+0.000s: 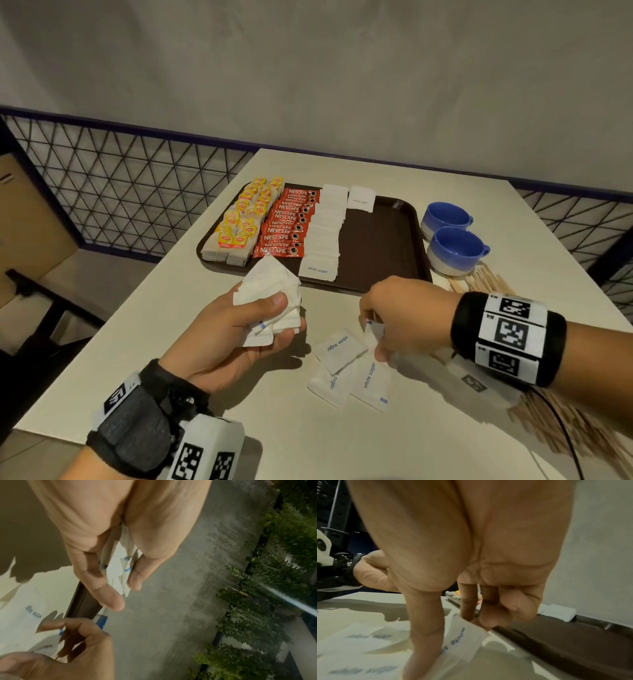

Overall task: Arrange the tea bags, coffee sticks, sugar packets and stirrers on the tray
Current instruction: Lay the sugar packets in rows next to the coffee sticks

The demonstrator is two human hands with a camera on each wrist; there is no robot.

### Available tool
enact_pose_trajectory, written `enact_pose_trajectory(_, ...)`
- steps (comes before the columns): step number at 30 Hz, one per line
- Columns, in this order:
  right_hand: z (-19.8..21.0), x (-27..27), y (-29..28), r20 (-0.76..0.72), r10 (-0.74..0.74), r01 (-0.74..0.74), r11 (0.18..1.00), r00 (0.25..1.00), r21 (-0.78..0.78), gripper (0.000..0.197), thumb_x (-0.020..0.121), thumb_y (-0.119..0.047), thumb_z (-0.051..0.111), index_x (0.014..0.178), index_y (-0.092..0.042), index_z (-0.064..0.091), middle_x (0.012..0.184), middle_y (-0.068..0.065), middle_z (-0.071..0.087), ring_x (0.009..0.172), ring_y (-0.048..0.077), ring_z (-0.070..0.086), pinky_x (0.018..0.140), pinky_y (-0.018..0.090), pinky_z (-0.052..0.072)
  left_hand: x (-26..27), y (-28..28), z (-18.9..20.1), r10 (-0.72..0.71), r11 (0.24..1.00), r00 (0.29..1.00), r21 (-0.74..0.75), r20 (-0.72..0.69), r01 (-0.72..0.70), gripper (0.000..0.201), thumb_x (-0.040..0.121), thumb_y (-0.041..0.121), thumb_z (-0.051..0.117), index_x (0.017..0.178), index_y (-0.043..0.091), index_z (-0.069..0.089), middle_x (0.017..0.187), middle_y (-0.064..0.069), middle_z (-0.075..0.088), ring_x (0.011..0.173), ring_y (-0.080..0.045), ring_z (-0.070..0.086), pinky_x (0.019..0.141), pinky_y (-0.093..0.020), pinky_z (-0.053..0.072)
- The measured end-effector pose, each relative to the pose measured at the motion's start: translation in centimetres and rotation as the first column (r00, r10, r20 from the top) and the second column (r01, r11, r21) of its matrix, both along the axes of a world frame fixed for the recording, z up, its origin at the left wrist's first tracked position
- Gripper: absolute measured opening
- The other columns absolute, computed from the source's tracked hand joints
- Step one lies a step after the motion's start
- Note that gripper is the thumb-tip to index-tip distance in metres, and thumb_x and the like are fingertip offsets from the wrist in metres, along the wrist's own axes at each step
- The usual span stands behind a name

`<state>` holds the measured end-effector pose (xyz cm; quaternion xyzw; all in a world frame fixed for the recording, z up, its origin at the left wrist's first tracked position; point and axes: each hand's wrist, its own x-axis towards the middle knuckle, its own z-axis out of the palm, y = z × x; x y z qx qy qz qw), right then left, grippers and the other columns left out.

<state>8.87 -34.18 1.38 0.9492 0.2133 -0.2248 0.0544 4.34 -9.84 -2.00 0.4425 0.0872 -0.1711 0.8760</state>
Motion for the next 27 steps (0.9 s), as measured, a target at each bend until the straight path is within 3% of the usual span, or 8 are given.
enact_pose_trajectory(5, 2.0, 1.3, -1.6, -0.002, -0.045, 0.045, 0.997, 0.999, 0.064, 0.029, 0.083, -0.042, 0.084, 0.101, -0.022, 0.074, 0.093, -0.005, 0.071, 0.086, 0.017, 0.068, 0.083, 0.036, 0.061, 0.0, 0.1, -0.3, 0.003, 1.0, 1.0, -0.022, -0.013, -0.003, 0.049, 0.08, 0.001, 0.068, 0.128, 0.006, 0.064, 0.107, -0.023, 0.072, 0.088, -0.034, 0.069, 0.056, -0.031, 0.06)
enact_pose_trajectory(8, 4.0, 1.6, -1.7, -0.042, -0.049, 0.057, 0.972, 0.998, 0.229, 0.028, 0.081, -0.047, 0.083, 0.096, -0.026, 0.074, 0.089, -0.004, 0.073, 0.078, 0.014, 0.066, 0.077, 0.033, 0.058, -0.1, 0.3, -0.6, 0.033, 0.999, 0.999, -0.026, -0.041, -0.034, 0.052, 0.079, 0.004, 0.07, 0.13, 0.008, 0.063, 0.108, -0.022, 0.072, 0.095, -0.037, 0.068, 0.055, -0.031, 0.059)
enact_pose_trajectory(10, 4.3, 1.4, -0.7, -0.126, -0.012, 0.055, 0.939, 0.992, 0.339, 0.026, 0.08, -0.046, 0.085, 0.095, -0.028, 0.076, 0.091, -0.006, 0.076, 0.08, 0.014, 0.068, 0.079, 0.034, 0.059, -0.1, 0.1, -0.6, 0.056, 0.998, 0.997, -0.028, -0.049, -0.058, 0.052, 0.078, 0.006, 0.071, 0.13, 0.009, 0.062, 0.104, -0.022, 0.073, 0.09, -0.036, 0.069, 0.053, -0.03, 0.058)
enact_pose_trajectory(12, 3.2, 1.1, 0.8, -0.192, 0.062, 0.011, 0.934, 0.98, 0.358, 0.028, 0.079, -0.042, 0.087, 0.101, -0.03, 0.076, 0.094, -0.005, 0.075, 0.081, 0.015, 0.067, 0.079, 0.036, 0.058, -0.3, 0.0, -0.5, 0.066, 0.997, 0.997, -0.033, -0.046, -0.067, 0.05, 0.078, 0.007, 0.07, 0.127, 0.009, 0.063, 0.1, -0.022, 0.073, 0.08, -0.034, 0.071, 0.051, -0.029, 0.057)
enact_pose_trajectory(15, 0.5, 1.1, 2.5, -0.174, 0.12, -0.061, 0.948, 0.977, 0.311, 0.045, 0.078, -0.036, 0.089, 0.119, -0.036, 0.069, 0.099, -0.005, 0.066, 0.081, 0.011, 0.058, 0.07, 0.024, 0.048, -0.7, 0.0, -0.4, 0.054, 0.998, 0.998, -0.024, -0.042, -0.055, 0.047, 0.077, 0.007, 0.069, 0.124, 0.01, 0.064, 0.098, -0.022, 0.073, 0.074, -0.032, 0.07, 0.049, -0.028, 0.056)
enact_pose_trajectory(18, -0.7, 1.2, 3.0, -0.13, 0.144, -0.108, 0.961, 0.981, 0.254, 0.06, 0.082, -0.037, 0.086, 0.136, -0.032, 0.061, 0.114, -0.008, 0.063, 0.095, 0.01, 0.056, 0.079, 0.019, 0.046, -1.1, 0.4, -0.5, 0.058, 0.998, 0.998, -0.018, -0.04, -0.058, 0.048, 0.079, 0.007, 0.069, 0.126, 0.009, 0.063, 0.099, -0.022, 0.073, 0.075, -0.032, 0.069, 0.049, -0.027, 0.055)
enact_pose_trajectory(22, -0.6, 1.4, 3.2, -0.084, 0.181, -0.161, 0.966, 0.98, 0.201, 0.043, 0.08, -0.042, 0.086, 0.117, -0.029, 0.069, 0.108, -0.004, 0.056, 0.089, 0.013, 0.051, 0.073, 0.023, 0.047, -1.4, 0.9, -0.9, 0.06, 0.998, 0.997, -0.011, -0.042, -0.061, 0.05, 0.081, 0.007, 0.068, 0.13, 0.007, 0.062, 0.101, -0.022, 0.071, 0.077, -0.031, 0.068, 0.049, -0.026, 0.054)
enact_pose_trajectory(27, -0.2, 1.4, 3.0, -0.159, 0.154, -0.096, 0.941, 0.975, 0.324, 0.03, 0.077, -0.033, 0.09, 0.093, -0.027, 0.065, 0.095, 0.002, 0.067, 0.078, 0.016, 0.055, 0.073, 0.032, 0.052, -1.3, 1.0, -1.0, 0.061, 0.998, 0.997, -0.018, -0.04, -0.062, 0.048, 0.082, 0.007, 0.068, 0.13, 0.007, 0.063, 0.103, -0.021, 0.071, 0.079, -0.031, 0.067, 0.049, -0.026, 0.054)
